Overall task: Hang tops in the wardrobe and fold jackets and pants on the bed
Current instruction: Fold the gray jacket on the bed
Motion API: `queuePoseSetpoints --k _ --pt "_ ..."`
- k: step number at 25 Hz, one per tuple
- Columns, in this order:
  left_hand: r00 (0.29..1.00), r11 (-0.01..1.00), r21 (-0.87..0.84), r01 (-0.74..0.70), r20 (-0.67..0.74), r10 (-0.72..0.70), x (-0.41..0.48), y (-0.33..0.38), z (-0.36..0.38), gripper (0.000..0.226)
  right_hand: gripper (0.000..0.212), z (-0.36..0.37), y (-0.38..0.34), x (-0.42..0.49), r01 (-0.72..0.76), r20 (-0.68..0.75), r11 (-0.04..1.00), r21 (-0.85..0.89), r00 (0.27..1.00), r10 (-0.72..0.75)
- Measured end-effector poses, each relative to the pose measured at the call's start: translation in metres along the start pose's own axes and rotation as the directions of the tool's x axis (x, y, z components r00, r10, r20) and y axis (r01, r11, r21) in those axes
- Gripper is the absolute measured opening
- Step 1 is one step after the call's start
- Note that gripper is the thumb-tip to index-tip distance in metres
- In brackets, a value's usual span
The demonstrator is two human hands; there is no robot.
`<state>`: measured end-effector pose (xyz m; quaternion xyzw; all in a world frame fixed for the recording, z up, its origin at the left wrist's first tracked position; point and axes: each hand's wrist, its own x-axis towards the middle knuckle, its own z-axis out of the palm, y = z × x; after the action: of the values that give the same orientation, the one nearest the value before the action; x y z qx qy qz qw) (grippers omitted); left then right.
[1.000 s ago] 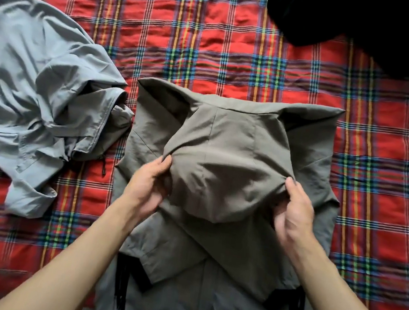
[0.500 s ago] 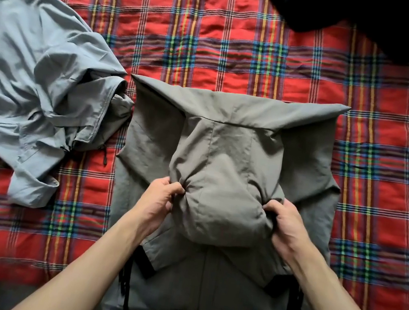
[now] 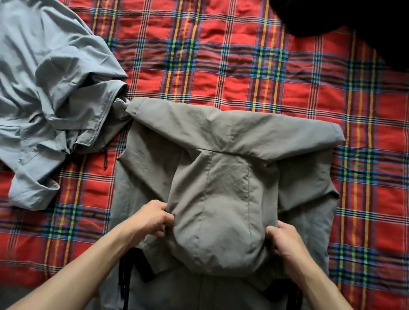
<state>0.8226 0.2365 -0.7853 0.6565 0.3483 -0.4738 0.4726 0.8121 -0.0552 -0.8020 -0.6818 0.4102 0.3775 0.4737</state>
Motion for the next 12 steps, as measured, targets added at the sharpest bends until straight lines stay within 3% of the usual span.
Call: queuePoseSetpoints --k 2,4,6,8,9,12 --pt "0.996 0.986 -0.162 -0.031 -0.086 0.017 0.005 0.015 -0.01 0.018 0.014 -0.01 -0.017 0.008 0.06 -0.065 0.989 0.138 0.997 -0.051" --pt "0.947 0.915 -0.355 -0.191 -0.313 0.076 0.018 0.047 -0.033 0.011 0.01 -0.027 -0.051 0.025 0.233 -0.281 0.947 0.221 0.945 -0.167" --pt "0.866 0.817 -0.465 -0.34 -0.495 0.078 0.039 0.088 -0.064 0.017 0.036 -0.049 -0.096 0.051 0.315 -0.5 0.929 0.196 0.847 -0.182" --pt "0.858 0.69 -0.613 -0.384 -0.513 0.023 0.067 0.12 -0.094 0.041 0.064 -0.064 -0.139 0.073 0.302 -0.509 0.857 0.417 0.859 -0.055" --pt "0.857 0.652 -0.652 -0.387 -0.515 -0.007 0.08 0.131 -0.106 0.045 0.067 -0.07 -0.153 0.082 0.289 -0.464 0.787 0.545 0.886 -0.005" --pt "0.808 0.583 -0.688 -0.433 -0.583 -0.088 0.116 0.141 -0.134 0.037 0.047 -0.083 -0.166 0.108 0.251 -0.405 0.71 0.658 0.913 0.053"
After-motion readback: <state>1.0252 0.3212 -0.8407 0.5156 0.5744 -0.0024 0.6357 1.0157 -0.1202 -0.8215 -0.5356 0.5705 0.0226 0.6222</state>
